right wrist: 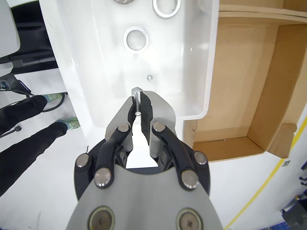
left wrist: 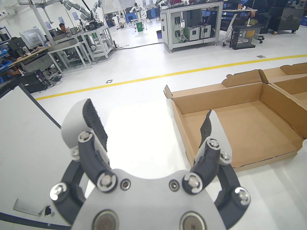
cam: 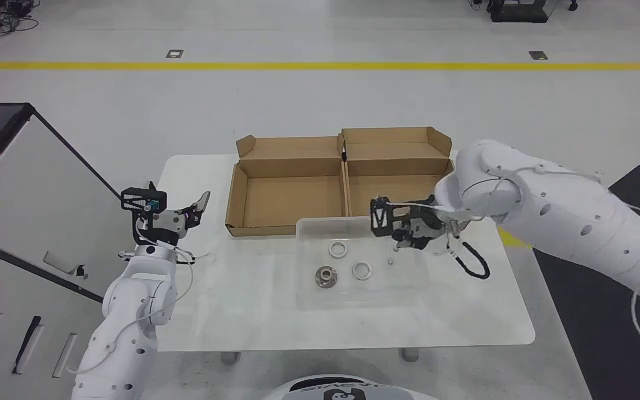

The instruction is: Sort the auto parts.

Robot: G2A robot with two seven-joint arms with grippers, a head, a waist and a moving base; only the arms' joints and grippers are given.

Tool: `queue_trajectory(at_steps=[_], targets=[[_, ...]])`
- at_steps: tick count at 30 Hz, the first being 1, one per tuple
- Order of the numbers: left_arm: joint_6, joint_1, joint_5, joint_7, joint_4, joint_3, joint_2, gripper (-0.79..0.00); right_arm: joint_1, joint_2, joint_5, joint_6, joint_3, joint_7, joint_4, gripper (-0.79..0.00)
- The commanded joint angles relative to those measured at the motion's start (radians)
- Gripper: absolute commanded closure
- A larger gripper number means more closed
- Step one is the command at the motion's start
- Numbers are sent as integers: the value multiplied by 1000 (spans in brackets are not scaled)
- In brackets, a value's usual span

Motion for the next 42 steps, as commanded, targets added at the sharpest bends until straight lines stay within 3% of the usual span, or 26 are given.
queue_trajectory(at_steps=[1,13,32,42], targets=[[0,0,0,0,0,0,0,-785,-2,13,2,-32,15,-32,1,0],[0,0,0,0,0,0,0,-785,-90,50,-147,-176,101,-318,-3,0],[0,0,0,0,0,0,0,-785,-151,-25,-516,-338,182,-756,108,0],[0,0,0,0,0,0,0,-785,-168,-28,-700,-338,176,-1126,97,0]])
